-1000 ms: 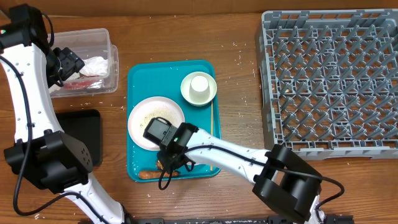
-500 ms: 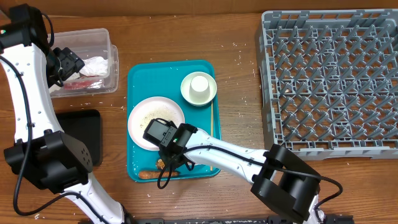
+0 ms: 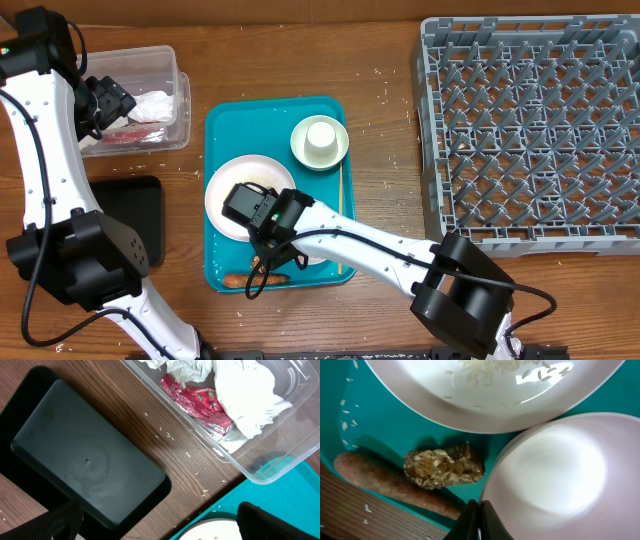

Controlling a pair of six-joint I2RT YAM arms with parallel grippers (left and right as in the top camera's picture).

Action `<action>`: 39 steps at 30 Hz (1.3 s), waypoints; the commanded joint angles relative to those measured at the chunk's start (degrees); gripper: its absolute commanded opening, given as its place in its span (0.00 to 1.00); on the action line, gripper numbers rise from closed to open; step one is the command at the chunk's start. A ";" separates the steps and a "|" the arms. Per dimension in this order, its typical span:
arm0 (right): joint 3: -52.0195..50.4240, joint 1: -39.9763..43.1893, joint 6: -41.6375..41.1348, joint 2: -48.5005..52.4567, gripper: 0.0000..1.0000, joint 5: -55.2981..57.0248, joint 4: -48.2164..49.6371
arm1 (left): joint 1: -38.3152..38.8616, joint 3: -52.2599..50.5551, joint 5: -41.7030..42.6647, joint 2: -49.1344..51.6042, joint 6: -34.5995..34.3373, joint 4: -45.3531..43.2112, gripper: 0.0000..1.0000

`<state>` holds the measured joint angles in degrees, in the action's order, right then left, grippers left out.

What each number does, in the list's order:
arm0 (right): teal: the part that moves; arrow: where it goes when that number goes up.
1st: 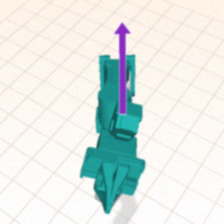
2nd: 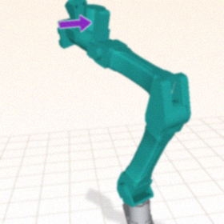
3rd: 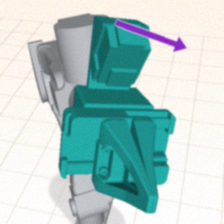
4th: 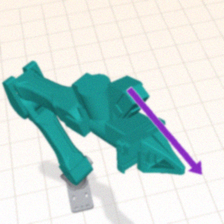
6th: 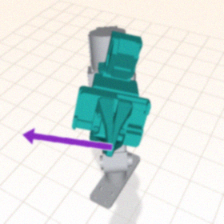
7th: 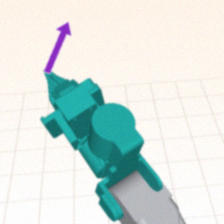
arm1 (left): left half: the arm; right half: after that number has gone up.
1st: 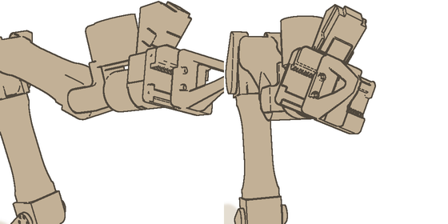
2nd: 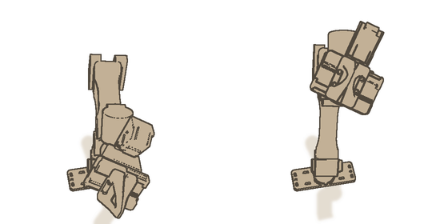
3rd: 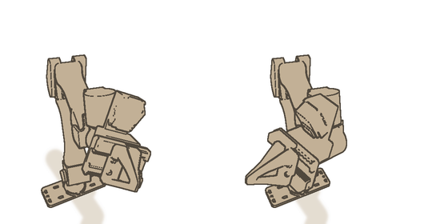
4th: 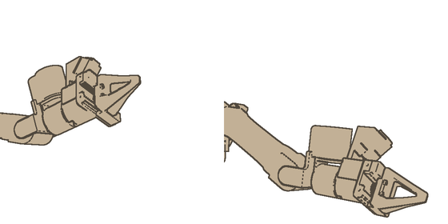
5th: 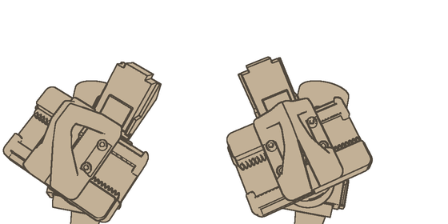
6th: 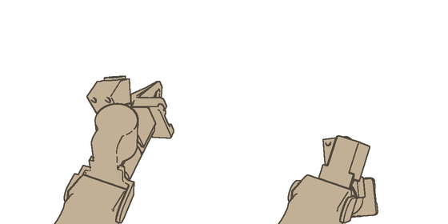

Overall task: Sort waste into correct bins and load items into the dishwasher
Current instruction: 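Lift the pink bowl with the right gripper and carry it over the dish rack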

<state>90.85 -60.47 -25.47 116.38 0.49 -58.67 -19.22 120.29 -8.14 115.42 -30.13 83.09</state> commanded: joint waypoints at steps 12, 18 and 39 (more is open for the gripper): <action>23.78 6.67 0.15 -2.82 0.04 0.94 -13.94 | 0.11 -0.17 0.46 0.63 -1.42 0.00 1.00; 38.01 21.05 6.80 -7.87 0.04 -5.03 -20.02 | 0.11 -0.17 0.46 0.63 -1.42 0.00 1.00; 41.53 75.12 9.92 2.03 0.04 -54.64 -1.84 | 0.11 -0.17 0.44 0.63 -1.42 0.00 1.00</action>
<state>131.90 12.12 -14.22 115.09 -48.90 -61.10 -19.22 120.29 -7.94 115.42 -30.13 83.07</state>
